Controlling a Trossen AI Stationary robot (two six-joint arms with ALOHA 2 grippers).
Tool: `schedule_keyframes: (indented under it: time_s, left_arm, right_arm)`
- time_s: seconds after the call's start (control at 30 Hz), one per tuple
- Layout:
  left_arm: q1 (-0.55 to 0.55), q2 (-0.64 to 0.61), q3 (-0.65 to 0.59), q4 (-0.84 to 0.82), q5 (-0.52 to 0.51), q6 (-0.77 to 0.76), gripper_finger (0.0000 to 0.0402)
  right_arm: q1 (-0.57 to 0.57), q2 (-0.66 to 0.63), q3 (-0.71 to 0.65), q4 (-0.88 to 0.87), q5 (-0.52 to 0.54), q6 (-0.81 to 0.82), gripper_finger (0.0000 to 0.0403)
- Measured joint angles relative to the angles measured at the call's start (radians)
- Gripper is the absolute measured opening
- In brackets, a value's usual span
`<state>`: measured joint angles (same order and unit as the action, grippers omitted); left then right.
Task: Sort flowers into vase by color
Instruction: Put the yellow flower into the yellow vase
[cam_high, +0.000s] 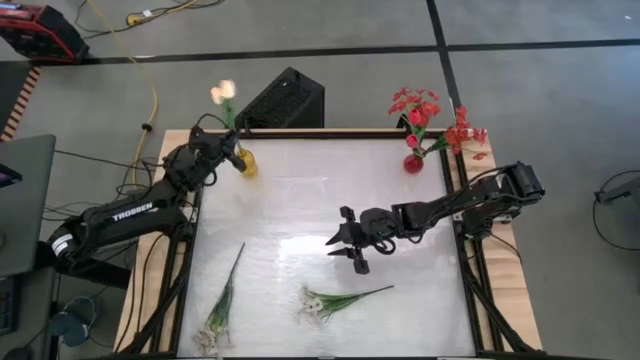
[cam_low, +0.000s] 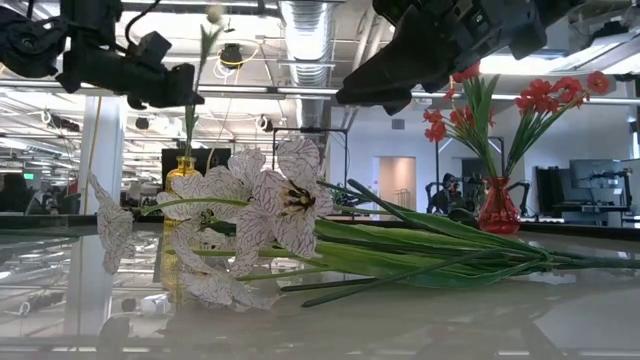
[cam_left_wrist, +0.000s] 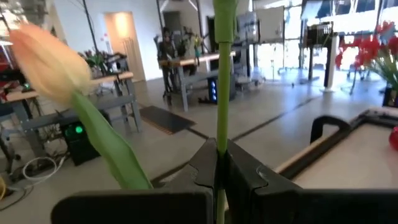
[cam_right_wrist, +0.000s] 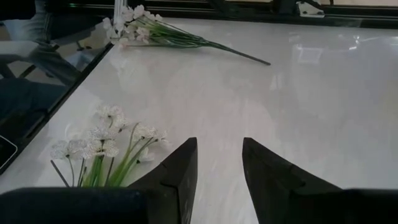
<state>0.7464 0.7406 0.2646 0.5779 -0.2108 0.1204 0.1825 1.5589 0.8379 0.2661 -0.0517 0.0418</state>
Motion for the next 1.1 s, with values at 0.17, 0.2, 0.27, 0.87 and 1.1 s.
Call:
schedule_keyframes:
  time_s: [0.17,0.2,0.27,0.87,1.1]
  left_arm:
    - [0.0,-0.001,-0.001,-0.018,0.005,-0.001,0.0]
    - [0.0,-0.001,-0.001,-0.029,0.005,-0.001,0.0]
    - [0.0,-0.001,-0.001,-0.05,0.004,-0.006,0.0]
    - [0.0,-0.001,-0.001,-0.179,0.005,-0.053,0.0001]
    - [0.0,-0.001,-0.001,-0.214,0.005,-0.063,0.004]
  right_arm:
    - [0.0,0.0,0.0,0.0,0.0,0.001,0.0152]
    - [0.0,0.0,0.0,0.0,0.0,0.001,0.0152]
    - [0.0,0.0,0.0,0.0,0.0,0.001,0.0152]
    - [0.0,0.0,0.0,0.004,-0.001,0.003,0.0152]
    - [0.0,0.0,0.0,0.004,-0.002,0.003,0.0152]
